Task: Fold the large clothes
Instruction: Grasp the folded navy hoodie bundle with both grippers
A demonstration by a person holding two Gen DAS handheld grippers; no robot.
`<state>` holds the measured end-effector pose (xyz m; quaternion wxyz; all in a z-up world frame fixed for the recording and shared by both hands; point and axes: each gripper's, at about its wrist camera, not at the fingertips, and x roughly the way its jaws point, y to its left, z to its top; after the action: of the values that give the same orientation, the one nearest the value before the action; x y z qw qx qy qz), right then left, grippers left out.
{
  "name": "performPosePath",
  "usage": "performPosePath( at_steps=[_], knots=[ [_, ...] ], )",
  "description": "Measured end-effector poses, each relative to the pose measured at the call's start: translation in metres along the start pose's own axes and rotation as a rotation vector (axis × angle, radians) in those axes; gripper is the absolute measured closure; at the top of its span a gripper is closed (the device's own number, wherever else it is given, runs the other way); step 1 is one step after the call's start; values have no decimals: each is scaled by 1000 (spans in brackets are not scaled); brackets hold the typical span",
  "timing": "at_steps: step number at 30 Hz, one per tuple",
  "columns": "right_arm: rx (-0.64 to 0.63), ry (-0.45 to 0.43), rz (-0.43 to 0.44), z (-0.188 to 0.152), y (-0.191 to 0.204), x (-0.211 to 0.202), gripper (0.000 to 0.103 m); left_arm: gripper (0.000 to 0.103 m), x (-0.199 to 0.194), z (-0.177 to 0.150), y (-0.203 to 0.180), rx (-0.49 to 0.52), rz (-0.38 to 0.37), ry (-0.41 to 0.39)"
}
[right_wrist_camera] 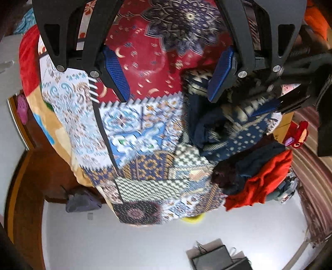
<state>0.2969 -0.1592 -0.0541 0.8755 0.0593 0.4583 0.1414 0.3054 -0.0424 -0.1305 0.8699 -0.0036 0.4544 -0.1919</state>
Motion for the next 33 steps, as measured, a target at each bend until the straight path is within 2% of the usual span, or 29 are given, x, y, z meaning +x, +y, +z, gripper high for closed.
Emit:
performPosePath(
  at_steps=[4, 8, 11, 14, 19, 22, 23, 25, 27, 30, 33],
  knots=[
    [-49, -38, 47, 13, 21, -6, 29, 35, -37, -5, -6, 75, 91, -85],
    [-111, -42, 79, 24, 46, 4, 29, 21, -62, -11, 9, 89, 202, -162],
    [-149, -17, 98, 26, 60, 19, 29, 17, -71, -16, 31, 64, 258, -179],
    [-170, 35, 121, 24, 66, 36, 29, 17, -67, -21, 57, 6, 298, -147],
    [-182, 145, 73, 11, 51, 63, 29, 17, -43, -40, 92, -82, 303, -50],
    [-220, 223, 2, -4, 35, 79, 29, 14, -29, -53, 101, -121, 258, -12],
    [-236, 236, -7, -11, 29, 83, 26, 13, -20, -61, 102, -146, 239, 17],
    [-247, 225, 10, -21, 22, 82, 24, 12, -9, -71, 104, -167, 226, 45],
    [-287, 212, -8, -25, 25, 77, 24, 8, -3, -78, 105, -190, 227, 38],
    [-301, 234, -13, -23, 30, 73, 24, 8, -7, -81, 106, -223, 218, 30],
    [-284, 233, 4, -16, 29, 68, 24, 8, -16, -79, 105, -213, 226, 28]
  ],
)
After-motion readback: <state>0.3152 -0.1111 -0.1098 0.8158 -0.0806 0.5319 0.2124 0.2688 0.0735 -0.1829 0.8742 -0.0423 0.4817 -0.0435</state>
